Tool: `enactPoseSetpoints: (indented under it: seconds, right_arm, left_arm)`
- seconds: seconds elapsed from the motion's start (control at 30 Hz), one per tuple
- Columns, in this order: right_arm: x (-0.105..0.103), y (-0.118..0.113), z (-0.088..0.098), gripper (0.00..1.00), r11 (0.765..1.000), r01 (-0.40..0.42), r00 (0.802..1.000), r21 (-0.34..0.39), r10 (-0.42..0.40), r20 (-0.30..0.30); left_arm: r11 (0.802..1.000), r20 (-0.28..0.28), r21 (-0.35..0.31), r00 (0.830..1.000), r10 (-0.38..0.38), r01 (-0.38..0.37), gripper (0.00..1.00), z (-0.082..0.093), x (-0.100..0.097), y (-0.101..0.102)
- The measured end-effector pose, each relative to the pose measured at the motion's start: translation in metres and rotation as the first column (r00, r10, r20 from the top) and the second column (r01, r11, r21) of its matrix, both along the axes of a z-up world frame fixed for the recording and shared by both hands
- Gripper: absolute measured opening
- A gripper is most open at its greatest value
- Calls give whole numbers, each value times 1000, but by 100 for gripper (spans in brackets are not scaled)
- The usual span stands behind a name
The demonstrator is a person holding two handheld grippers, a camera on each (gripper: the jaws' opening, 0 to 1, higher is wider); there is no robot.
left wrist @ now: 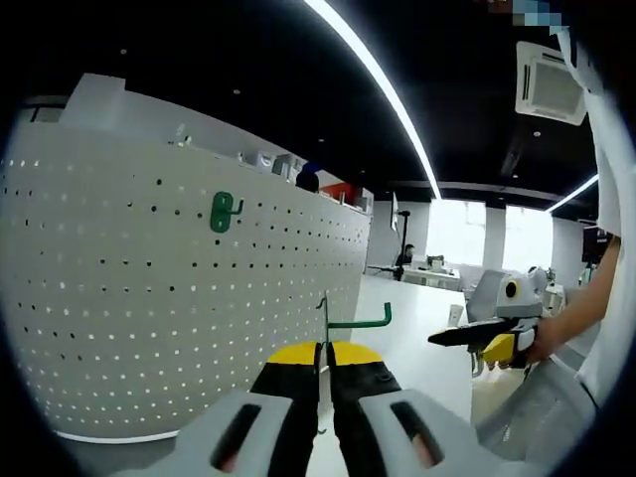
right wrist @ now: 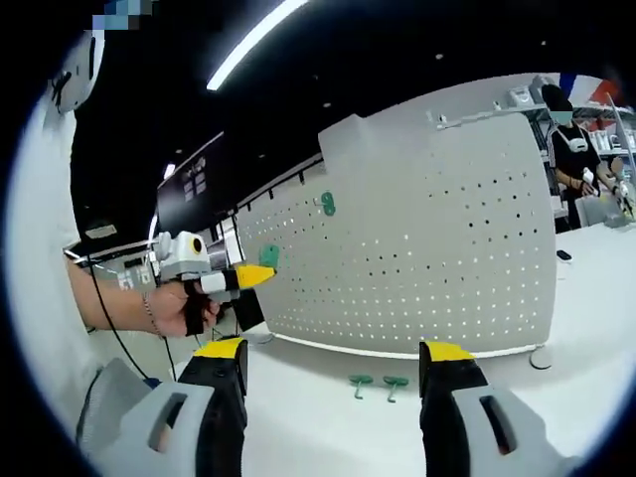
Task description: Insert the hook assembly into the mounting plate slot until the hook locks in place.
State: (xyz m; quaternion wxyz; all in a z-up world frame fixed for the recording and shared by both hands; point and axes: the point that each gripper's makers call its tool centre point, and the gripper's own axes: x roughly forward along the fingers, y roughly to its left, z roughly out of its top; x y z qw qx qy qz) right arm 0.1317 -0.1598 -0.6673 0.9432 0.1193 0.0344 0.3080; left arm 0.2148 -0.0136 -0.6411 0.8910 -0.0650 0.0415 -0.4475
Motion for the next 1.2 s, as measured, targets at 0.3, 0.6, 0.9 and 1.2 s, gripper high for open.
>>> enactPoseSetpoints:
  seconds: [0.3,0.6,0.9,1.2]
  right_arm:
    - [-3,9,7,67,999,-34,999,19,34,22]
    - [6,23,10,63,998,-65,998,6,64,19]
    - [19,37,22,63,996,-77,997,54,75,32]
    - [25,54,25,61,991,-110,994,80,108,33]
  left_arm:
    - [1000,-3,0,1000,3,-3,2,-2,0,0]
    - [1000,-3,-8,1000,6,-6,2,-1,-1,0]
    - [1000,-2,2,1000,16,-16,2,-3,-2,2]
    - [999,17,28,999,32,-32,2,-4,-2,4]
